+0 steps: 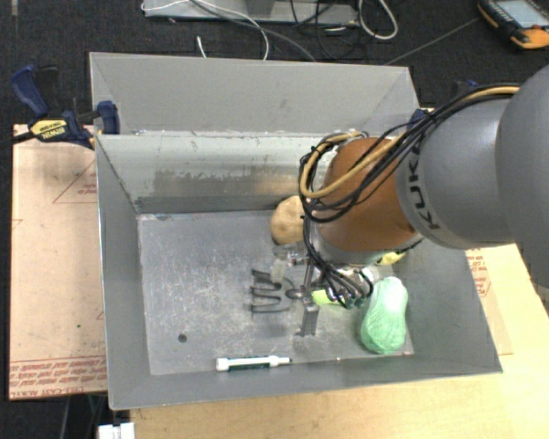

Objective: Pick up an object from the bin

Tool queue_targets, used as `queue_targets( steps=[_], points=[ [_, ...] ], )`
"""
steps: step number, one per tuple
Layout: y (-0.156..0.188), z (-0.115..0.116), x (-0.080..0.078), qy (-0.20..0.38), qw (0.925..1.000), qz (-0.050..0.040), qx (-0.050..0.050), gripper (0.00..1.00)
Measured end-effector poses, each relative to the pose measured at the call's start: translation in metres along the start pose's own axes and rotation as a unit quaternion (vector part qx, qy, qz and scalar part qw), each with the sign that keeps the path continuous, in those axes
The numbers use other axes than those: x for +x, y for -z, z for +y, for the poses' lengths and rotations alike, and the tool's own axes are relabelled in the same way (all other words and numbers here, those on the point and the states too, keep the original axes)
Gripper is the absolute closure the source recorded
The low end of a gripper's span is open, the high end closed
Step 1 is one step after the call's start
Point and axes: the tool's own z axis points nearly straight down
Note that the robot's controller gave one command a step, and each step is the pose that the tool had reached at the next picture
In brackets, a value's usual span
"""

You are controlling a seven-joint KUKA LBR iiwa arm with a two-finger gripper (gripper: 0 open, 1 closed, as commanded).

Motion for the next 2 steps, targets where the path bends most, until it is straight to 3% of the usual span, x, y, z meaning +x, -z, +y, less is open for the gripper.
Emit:
queue_targets(
  steps=[1,2],
  points=[
    [-0.03,-0.011,-0.023,-0.001,1.0,-0.0031,0.003,0.0],
    [-0.026,-0.014,-0.006,-0.26,0.9655,-0.0079,-0.001,1.0]
  ],
)
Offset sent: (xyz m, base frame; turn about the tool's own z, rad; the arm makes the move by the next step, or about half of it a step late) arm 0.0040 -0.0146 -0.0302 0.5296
